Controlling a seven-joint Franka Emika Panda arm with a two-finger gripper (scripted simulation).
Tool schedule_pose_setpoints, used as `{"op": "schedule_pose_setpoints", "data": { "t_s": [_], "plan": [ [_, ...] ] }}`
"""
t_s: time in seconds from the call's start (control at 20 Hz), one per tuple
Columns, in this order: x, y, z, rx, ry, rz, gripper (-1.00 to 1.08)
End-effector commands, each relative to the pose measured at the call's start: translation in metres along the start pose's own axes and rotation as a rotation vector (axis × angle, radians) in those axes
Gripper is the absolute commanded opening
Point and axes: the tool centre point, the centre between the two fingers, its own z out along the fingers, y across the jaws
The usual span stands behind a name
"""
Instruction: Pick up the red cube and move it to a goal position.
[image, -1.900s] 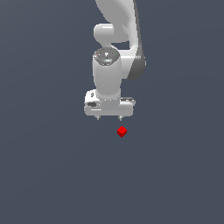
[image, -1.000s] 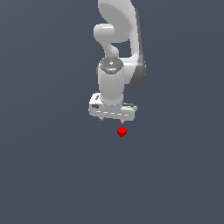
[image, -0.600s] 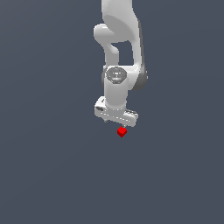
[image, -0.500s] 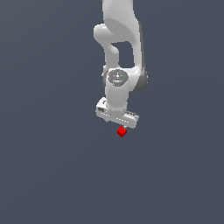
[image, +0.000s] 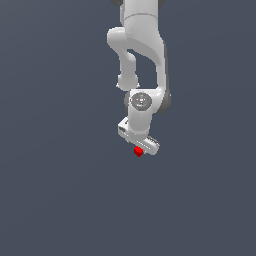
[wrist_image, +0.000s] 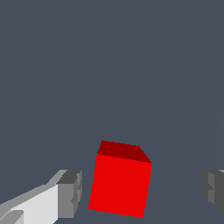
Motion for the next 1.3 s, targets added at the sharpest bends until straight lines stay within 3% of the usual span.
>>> {"op": "schedule_pose_setpoints", "data": {
  "t_s": [0.0,0.65,0.7,1.25],
  "plan": [
    [-0.002,-0.004,0.01,0.0,0.0,0.05,1.0],
    [-0.007,-0.014,0.033,-0.001,-0.001,0.161,1.0],
    [-0.007,-0.014,0.033,-0.001,-0.001,0.161,-1.0],
    [-0.007,-0.014,0.033,-0.001,-0.001,0.16,-1.0]
  ]
}}
